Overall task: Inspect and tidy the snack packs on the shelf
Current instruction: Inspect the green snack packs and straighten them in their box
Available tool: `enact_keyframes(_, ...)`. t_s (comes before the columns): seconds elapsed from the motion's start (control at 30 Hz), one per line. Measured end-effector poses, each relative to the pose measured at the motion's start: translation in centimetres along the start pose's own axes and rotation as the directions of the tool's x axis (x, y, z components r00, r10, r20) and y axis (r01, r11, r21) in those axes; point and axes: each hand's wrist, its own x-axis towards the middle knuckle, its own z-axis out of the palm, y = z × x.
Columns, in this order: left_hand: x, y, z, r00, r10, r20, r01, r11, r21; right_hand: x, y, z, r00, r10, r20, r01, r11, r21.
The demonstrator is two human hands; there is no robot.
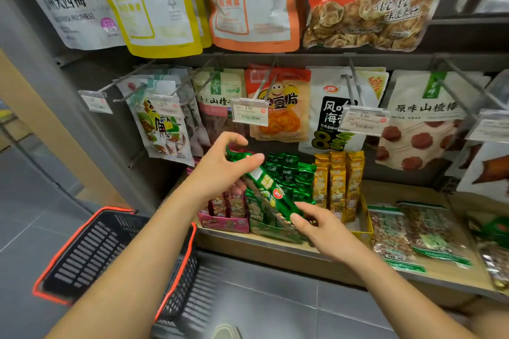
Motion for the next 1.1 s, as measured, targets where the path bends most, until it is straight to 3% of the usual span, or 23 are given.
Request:
enact_keyframes(0.1, 0.0, -1.0, -0.9, 0.983, 0.032, 0.181, -0.024, 0.998, -0.051, 0.6, 0.9, -0.9, 0.997, 0.075, 0.035, -0.075, 0.997, -0.013)
enact_keyframes(0.2, 0.3, -1.5, -1.3, 0.993, 0.081, 0.084, -0.087, 0.994, 0.066, 1.3, 1.1, -2.7, 0.998, 0.064, 0.011, -0.059, 0.961, -0.271)
enact_keyframes(0.27, 0.6, -1.7, -1.7, 0.993, 0.122, -0.009, -0.117, 0.968, 0.222, 2.1, 0.6, -4.2, 0.996, 0.013, -0.084, -0.048, 0.898, -0.437)
enact_keyframes(0.33, 0.8, -2.0, -1.7, 0.981, 0.183, -0.065, -0.146, 0.915, 0.375, 3.1, -0.2, -5.4, 0.981, -0.055, -0.186, -0.039, 0.883, -0.468)
enact_keyframes(0.43, 1.1, -2.4, 0.0, 0.968, 0.228, -0.103, -0.155, 0.870, 0.468, 4.7, -0.9, -5.9, 0.958, -0.163, -0.238, 0.043, 0.897, -0.441)
enact_keyframes(0.6, 1.6, -3.6, 3.3, 0.947, 0.301, -0.113, -0.214, 0.852, 0.477, 7.6, -1.3, -4.1, 0.953, -0.217, -0.211, 0.080, 0.853, -0.516)
enact_keyframes(0.77, 1.6, -6.0, 5.7, 0.969, 0.247, 0.000, -0.200, 0.784, 0.588, 9.7, -0.6, -2.4, 0.986, -0.144, -0.085, 0.038, 0.691, -0.722)
enact_keyframes(0.87, 1.7, -7.5, 6.6, 0.972, 0.207, 0.114, -0.235, 0.783, 0.576, 10.4, -0.3, -1.7, 0.985, -0.169, -0.032, 0.077, 0.600, -0.797)
enact_keyframes(0.93, 1.9, -8.5, 7.1, 0.963, 0.173, 0.207, -0.267, 0.728, 0.631, 10.8, -0.2, -1.2, 0.984, -0.180, -0.011, 0.091, 0.550, -0.830)
enact_keyframes(1.0, 1.9, -9.5, 7.7, 0.955, 0.096, 0.279, -0.271, 0.661, 0.700, 10.9, -0.2, -0.7, 0.983, -0.183, -0.004, 0.093, 0.521, -0.848)
enact_keyframes(1.1, 1.7, -10.4, 8.2, 0.952, 0.046, 0.304, -0.255, 0.670, 0.697, 11.1, -0.2, -0.4, 0.977, -0.212, -0.032, 0.082, 0.509, -0.857)
